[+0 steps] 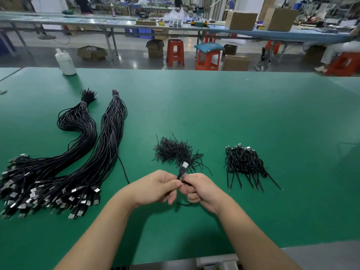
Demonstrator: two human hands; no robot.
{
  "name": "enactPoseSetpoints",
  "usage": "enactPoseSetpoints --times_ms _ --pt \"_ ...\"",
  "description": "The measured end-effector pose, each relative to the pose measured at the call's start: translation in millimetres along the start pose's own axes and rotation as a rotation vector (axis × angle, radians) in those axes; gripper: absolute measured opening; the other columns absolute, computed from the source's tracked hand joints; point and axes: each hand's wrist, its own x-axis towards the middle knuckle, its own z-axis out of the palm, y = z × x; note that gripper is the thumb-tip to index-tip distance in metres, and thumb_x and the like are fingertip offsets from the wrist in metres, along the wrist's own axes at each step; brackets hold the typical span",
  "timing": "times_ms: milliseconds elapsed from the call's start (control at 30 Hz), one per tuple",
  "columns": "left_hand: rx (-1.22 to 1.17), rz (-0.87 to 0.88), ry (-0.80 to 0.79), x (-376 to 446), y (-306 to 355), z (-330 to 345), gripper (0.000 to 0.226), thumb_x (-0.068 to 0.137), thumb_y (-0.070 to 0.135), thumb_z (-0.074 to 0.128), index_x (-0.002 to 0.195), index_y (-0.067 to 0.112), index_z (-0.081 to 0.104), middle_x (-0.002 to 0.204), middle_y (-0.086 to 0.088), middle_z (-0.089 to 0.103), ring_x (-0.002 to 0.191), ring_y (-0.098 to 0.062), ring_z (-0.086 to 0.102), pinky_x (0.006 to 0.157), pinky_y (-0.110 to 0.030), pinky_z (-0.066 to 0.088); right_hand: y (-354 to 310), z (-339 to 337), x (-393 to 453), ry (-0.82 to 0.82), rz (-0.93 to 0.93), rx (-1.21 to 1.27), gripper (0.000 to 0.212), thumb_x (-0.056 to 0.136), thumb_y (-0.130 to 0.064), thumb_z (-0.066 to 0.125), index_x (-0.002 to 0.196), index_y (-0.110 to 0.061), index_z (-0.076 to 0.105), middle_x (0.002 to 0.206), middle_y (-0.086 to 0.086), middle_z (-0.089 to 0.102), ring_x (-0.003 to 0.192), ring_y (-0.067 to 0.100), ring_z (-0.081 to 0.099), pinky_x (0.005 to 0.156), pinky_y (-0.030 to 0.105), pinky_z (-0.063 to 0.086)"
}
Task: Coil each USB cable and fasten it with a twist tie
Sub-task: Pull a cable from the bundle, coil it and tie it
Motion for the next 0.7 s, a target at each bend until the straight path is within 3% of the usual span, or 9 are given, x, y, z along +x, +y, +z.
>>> enactPoseSetpoints --times_ms 100,200,300,367,433,467,533,600,700 --pt "0.337 -0.078 -0.022 2 9 2 0.029 0.104 0.024 0.042 0.094 0.009 0.066 0.063 0.001 0.070 0.044 -0.008 0.040 0.046 -0.019 0.035 -1 6 -1 0.072 0.026 -0.108 0.042 0.103 -0.030 0.047 0.065 -0.021 0.061 0.051 -0.005 0.033 0.042 0.010 0.018 0.042 0.025 0.013" --pt "0.704 -0.148 -0.011 3 6 1 0.030 0.103 0.028 0.040 0.085 0.018 0.061 0.074 0.005 0.075 0.048 -0.007 0.046 0.049 -0.018 0.040 -7 8 -5 0.190 -0.003 -0.288 0.039 0.104 -0.033 0.048 0.071 -0.018 0.062 0.053 -0.005 0.035 0.045 0.010 0.024 0.046 0.026 0.018" --pt "0.769 -0.195 0.096 3 -6 4 0.033 0.104 0.029 0.040 0.078 0.021 0.059 0.081 0.009 0.075 0.049 -0.003 0.049 0.050 -0.018 0.040 -11 8 -11 0.265 -0.057 -0.453 0.039 0.103 -0.035 0.047 0.075 -0.018 0.067 0.054 -0.007 0.038 0.048 0.010 0.030 0.049 0.025 0.023" --pt "0.717 -0.134 0.275 6 -14 7 0.032 0.104 0.026 0.041 0.083 0.021 0.064 0.078 0.011 0.073 0.053 0.001 0.053 0.056 -0.017 0.043 -10 12 -16 0.211 -0.073 -0.411 0.039 0.105 -0.034 0.043 0.077 -0.017 0.064 0.055 -0.006 0.037 0.048 0.009 0.030 0.049 0.023 0.024" --pt "0.490 -0.058 0.530 12 -21 12 0.029 0.104 0.024 0.043 0.087 0.021 0.067 0.067 0.008 0.068 0.061 -0.003 0.059 0.069 -0.028 0.050 -4 21 -19 0.121 -0.089 -0.311 0.038 0.107 -0.031 0.040 0.080 -0.017 0.062 0.056 -0.005 0.032 0.048 0.009 0.026 0.047 0.022 0.021" --pt "0.247 -0.033 0.607 15 -22 16 0.028 0.105 0.022 0.043 0.093 0.017 0.067 0.067 0.003 0.070 0.067 -0.006 0.065 0.073 -0.029 0.053 -1 26 -19 0.090 -0.097 -0.279 0.037 0.108 -0.029 0.038 0.081 -0.017 0.061 0.057 -0.005 0.030 0.048 0.010 0.024 0.047 0.023 0.020" --pt "-0.301 0.003 0.637 21 -21 26 0.027 0.106 0.017 0.041 0.105 0.006 0.065 0.087 -0.008 0.077 0.086 -0.014 0.073 0.077 -0.028 0.057 6 33 -19 0.047 -0.098 -0.230 0.037 0.108 -0.025 0.037 0.081 -0.016 0.060 0.056 -0.005 0.028 0.048 0.009 0.023 0.046 0.022 0.018" --pt "-0.694 0.023 0.629 25 -17 35 0.029 0.106 0.017 0.039 0.110 -0.001 0.062 0.102 -0.014 0.075 0.096 -0.024 0.073 0.074 -0.026 0.059 10 39 -18 0.021 -0.081 -0.217 0.037 0.108 -0.023 0.038 0.079 -0.014 0.059 0.054 -0.003 0.030 0.045 0.009 0.024 0.045 0.021 0.020" --pt "-0.931 0.036 0.625 28 -12 38 0.031 0.106 0.018 0.041 0.110 -0.005 0.061 0.090 -0.013 0.075 0.082 -0.023 0.073 0.066 -0.026 0.058 15 39 -17 0.070 -0.031 -0.347 0.038 0.107 -0.026 0.041 0.077 -0.013 0.060 0.053 0.004 0.048 0.042 0.015 0.044 0.044 0.027 0.035"
